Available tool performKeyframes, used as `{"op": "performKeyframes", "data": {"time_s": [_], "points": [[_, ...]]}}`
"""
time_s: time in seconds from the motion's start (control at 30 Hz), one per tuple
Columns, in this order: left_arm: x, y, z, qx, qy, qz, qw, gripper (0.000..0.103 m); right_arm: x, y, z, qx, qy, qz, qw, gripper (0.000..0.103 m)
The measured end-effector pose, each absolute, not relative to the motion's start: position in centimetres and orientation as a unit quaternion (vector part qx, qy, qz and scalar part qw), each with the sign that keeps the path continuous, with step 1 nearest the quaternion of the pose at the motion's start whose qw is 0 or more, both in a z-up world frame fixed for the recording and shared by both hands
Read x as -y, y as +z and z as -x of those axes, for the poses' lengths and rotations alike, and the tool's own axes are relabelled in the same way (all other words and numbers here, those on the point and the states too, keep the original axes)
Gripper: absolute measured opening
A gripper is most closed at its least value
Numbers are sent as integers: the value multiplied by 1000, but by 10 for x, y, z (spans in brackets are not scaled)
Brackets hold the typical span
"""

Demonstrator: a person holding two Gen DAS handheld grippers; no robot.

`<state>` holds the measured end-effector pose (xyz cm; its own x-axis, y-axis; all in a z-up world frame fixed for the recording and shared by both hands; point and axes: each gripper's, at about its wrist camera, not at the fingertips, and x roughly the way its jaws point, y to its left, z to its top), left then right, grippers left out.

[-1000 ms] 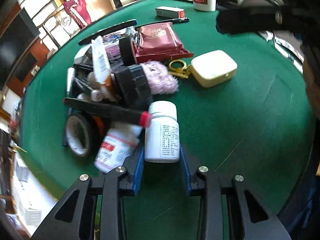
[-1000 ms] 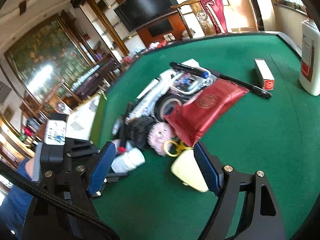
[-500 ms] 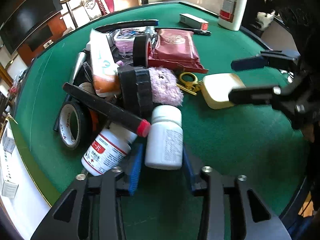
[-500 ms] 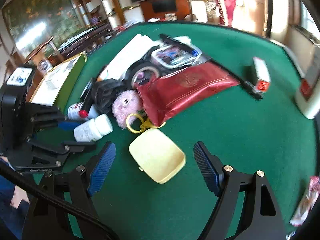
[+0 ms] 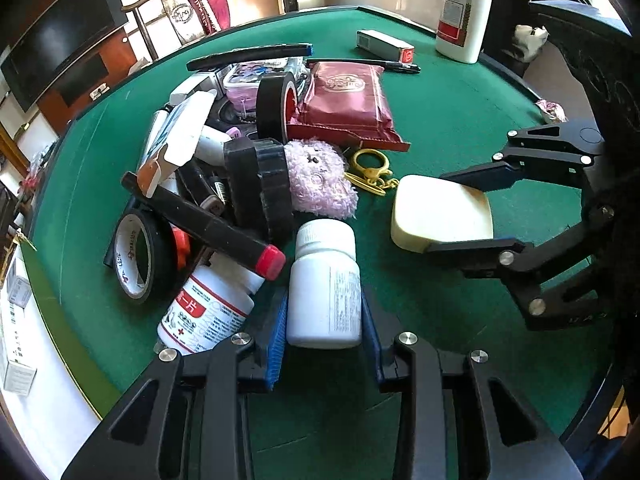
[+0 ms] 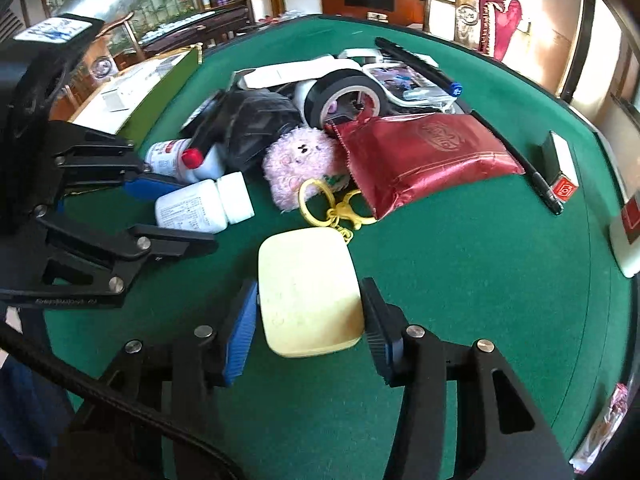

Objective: Organize objects
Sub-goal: 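Grasp the white pill bottle with the left tool while the right tool grasps the cream case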

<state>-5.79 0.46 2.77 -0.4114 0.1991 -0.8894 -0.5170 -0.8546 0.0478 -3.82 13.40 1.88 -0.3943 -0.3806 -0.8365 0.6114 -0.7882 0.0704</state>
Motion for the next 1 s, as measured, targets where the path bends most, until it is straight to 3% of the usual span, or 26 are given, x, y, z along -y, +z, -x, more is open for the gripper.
{"op": "performKeyframes", "data": {"time_s": [0.07,0.13,0.2,0.33,0.5,0.67,1.0], "points": [[-7,27,63,-163,826,496,211,36,-135,17,42,-117,-830,-459,295,58],[-9,25,66,-156,827,494,216,34,-135,17,42,-115,-832,-456,295,58],[-9,24,64,-142,831,490,223,29,-135,18,41,-114,-836,-455,286,46],[-8,24,47,-129,841,475,227,28,-135,22,36,-102,-831,-464,290,46],[20,37,33,-30,846,464,261,29,-149,40,32,-13,-821,-459,339,46],[47,56,25,10,861,442,251,29,-163,50,34,86,-799,-445,394,46],[103,75,9,51,884,414,211,29,-152,67,26,152,-791,-419,419,46]]}}
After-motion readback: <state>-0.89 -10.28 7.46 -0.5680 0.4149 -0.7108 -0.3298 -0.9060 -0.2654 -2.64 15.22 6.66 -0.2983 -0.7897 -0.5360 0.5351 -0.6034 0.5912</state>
